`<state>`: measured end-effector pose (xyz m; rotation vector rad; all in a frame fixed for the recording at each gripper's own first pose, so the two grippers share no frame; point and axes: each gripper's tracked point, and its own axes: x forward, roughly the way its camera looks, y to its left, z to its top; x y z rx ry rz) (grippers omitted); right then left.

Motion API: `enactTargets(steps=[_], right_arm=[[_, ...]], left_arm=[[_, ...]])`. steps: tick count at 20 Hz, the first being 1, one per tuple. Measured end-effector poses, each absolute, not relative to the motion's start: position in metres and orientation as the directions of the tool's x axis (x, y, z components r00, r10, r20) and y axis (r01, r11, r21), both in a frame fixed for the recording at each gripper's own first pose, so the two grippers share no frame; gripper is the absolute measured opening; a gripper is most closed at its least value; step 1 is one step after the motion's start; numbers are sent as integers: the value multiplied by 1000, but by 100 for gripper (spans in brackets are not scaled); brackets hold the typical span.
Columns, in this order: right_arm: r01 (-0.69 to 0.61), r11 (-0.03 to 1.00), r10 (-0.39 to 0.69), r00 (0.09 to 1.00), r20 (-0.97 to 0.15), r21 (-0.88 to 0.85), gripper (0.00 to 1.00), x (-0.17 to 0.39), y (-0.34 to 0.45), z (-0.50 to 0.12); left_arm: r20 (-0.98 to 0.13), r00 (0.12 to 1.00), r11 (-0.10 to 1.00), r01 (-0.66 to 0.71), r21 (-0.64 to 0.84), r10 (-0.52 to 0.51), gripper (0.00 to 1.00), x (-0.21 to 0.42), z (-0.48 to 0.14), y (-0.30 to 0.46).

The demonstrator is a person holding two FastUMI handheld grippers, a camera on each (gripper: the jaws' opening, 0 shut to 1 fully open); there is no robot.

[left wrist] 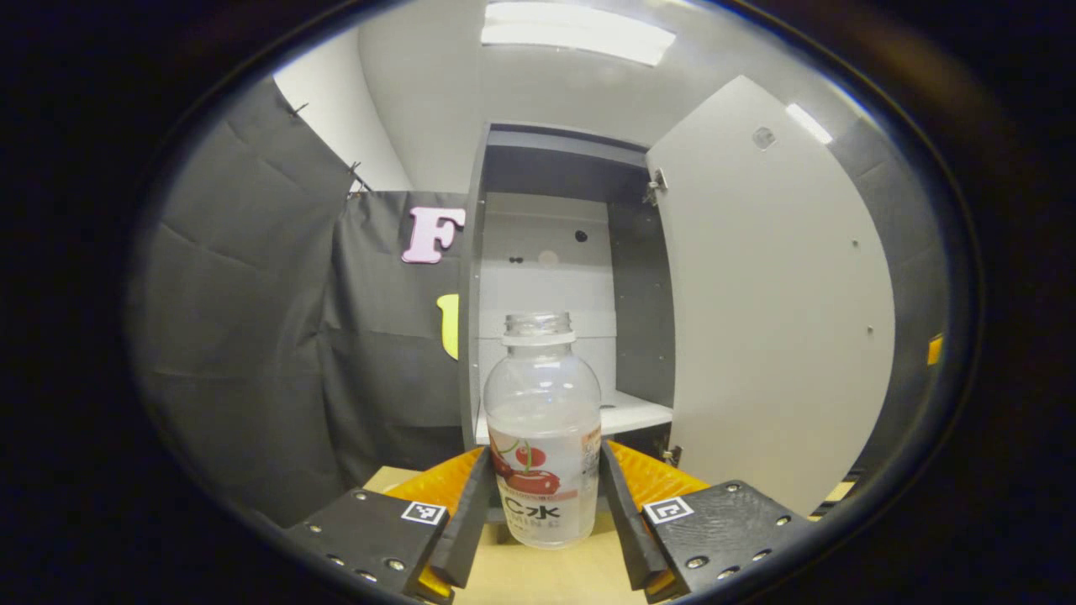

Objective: Open the cabinet door with the right hand, grasp the bottle in the cabinet with the left hand and place it on the coaster, then close the cabinet door with the right hand.

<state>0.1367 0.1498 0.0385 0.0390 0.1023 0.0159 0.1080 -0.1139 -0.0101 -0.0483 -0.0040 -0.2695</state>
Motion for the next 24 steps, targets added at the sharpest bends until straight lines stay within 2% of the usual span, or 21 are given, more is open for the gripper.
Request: enactTargets(steps=[5, 6, 7, 8, 9, 12, 19, 20, 21, 24], right_arm=[[-4, 999, 9, 993, -114, 51, 95, 130, 152, 36], [1, 999, 6, 993, -118, 53, 92, 128, 152, 35], [4, 998, 3, 992, -122, 55, 95, 125, 152, 34], [6, 998, 1, 992, -124, 56, 92, 121, 151, 33], [7, 998, 0, 992, -124, 56, 95, 118, 151, 33], [5, 999, 1, 991, -130, 44, 95, 110, 151, 31], [11, 999, -6, 988, -151, 32, 95, 104, 150, 27], [9, 1000, -4, 988, -156, 30, 95, 103, 151, 27], [6, 1000, -1, 987, -158, 28, 95, 101, 152, 27], [-1, 1000, 2, 987, -160, 10, 95, 99, 150, 28]], left_arm=[[15, 957, 956, 290, -40, -289, 70, 80, -37, -114], [15, 955, 954, 296, -35, -296, 70, 74, -43, -116], [11, 954, 953, 301, -28, -301, 70, 68, -51, -116], [3, 953, 952, 304, -22, -304, 70, 63, -58, -117], [-7, 952, 952, 305, -17, -305, 70, 58, -65, -117], [-25, 949, 949, 315, -19, -315, 70, 43, -87, -120], [-83, 937, 938, 332, -96, -340, 70, 13, -142, -125], [-90, 936, 938, 333, -96, -341, 76, 10, -148, -125], [-98, 935, 939, 333, -88, -341, 70, 5, -156, -127], [-121, 934, 941, 328, -79, -336, 70, -10, -178, -128]])
